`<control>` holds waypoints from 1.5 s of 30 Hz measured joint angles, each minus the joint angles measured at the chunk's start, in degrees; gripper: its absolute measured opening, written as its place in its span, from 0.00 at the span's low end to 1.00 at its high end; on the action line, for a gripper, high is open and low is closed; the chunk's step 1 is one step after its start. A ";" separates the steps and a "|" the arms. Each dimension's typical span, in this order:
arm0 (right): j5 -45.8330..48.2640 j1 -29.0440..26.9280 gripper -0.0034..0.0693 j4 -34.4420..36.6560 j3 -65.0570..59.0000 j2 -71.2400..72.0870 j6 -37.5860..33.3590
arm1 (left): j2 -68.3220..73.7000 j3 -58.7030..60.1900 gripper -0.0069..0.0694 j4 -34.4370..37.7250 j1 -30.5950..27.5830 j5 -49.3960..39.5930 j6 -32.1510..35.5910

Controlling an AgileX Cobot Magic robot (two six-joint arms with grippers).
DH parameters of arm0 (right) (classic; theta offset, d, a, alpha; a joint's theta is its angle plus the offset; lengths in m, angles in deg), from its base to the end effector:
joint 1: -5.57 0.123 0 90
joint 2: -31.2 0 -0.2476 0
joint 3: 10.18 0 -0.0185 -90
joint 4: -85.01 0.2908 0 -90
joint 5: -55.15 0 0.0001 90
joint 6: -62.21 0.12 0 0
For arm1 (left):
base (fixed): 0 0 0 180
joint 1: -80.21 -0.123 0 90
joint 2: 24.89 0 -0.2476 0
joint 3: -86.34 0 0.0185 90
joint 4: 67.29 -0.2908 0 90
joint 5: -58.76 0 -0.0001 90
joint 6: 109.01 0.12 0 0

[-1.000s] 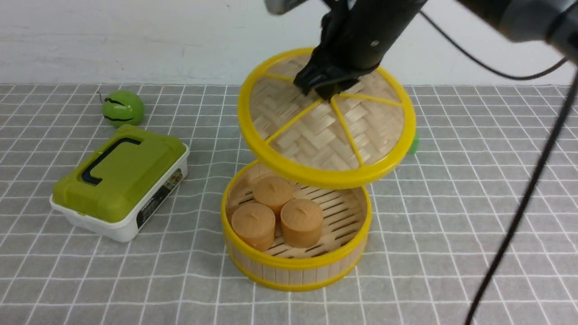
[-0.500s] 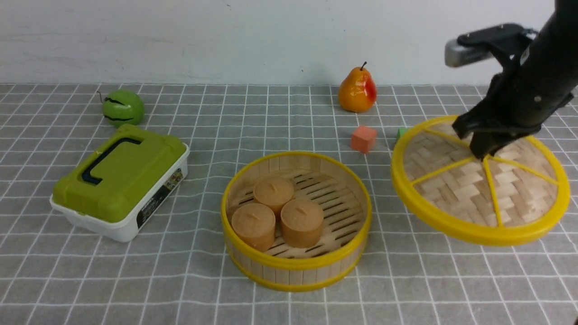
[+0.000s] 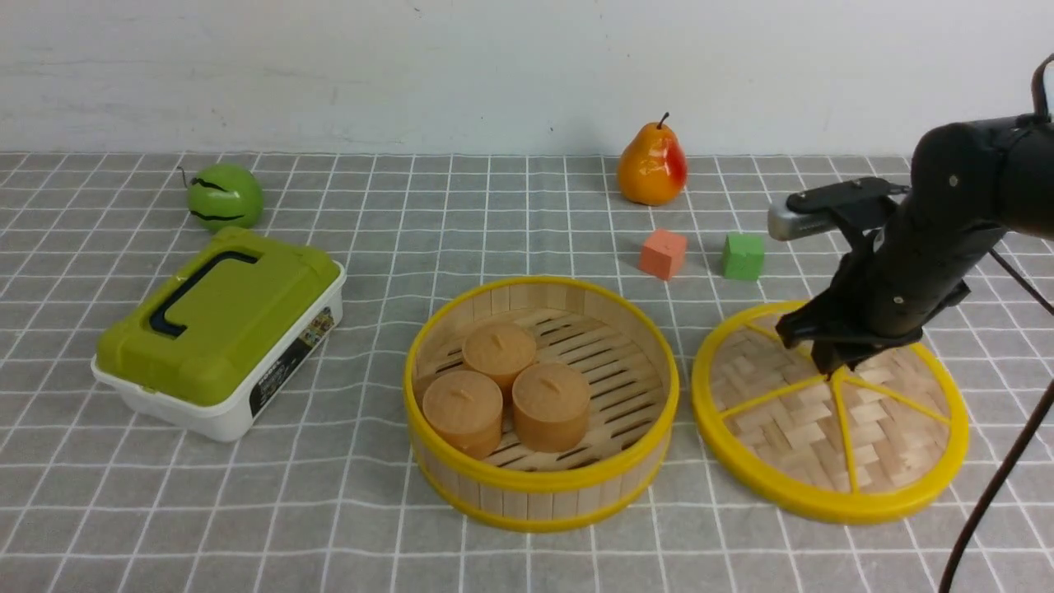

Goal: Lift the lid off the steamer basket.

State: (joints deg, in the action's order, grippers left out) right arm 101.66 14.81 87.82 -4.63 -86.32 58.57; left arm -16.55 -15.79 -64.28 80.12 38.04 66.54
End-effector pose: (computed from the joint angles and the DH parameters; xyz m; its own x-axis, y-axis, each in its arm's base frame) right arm 0.4286 0.0741 0.1394 -0.9124 -0.1786 -0.3682 -0.2006 0.9794 0.0221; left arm 0.1587 -0.0020 0.1616 -0.2905 -0.1269 -0.9484 -0.0207 0.9918 -0.1264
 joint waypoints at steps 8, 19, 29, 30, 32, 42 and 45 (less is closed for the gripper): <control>9.40 0.00 0.70 0.19 -0.24 13.28 -0.51 | 0.00 0.00 0.40 0.00 0.00 0.00 0.00; 5.47 0.00 0.31 3.64 -20.64 51.16 -0.90 | 0.00 0.00 0.40 0.00 0.00 0.00 0.00; -1.08 0.00 0.02 3.84 -34.51 71.92 -1.10 | 0.00 0.00 0.40 0.00 0.00 0.00 0.00; -1.13 0.00 0.02 3.90 -35.01 73.12 -1.14 | 0.00 0.00 0.40 0.00 0.00 0.00 0.00; -0.97 0.00 0.02 4.11 -35.73 75.86 -1.14 | 0.00 0.00 0.40 0.00 0.00 0.00 0.00; 3.02 0.00 0.03 2.58 -36.62 80.66 -1.14 | 0.00 0.00 0.40 0.00 0.00 0.00 0.00; -9.04 0.00 0.03 4.34 -43.53 82.62 -1.14 | 0.00 0.00 0.40 0.00 0.00 0.00 0.00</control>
State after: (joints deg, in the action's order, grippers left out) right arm 92.63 14.81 92.16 -48.16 -3.71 57.43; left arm -16.55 -15.79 -64.28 80.12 38.04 66.54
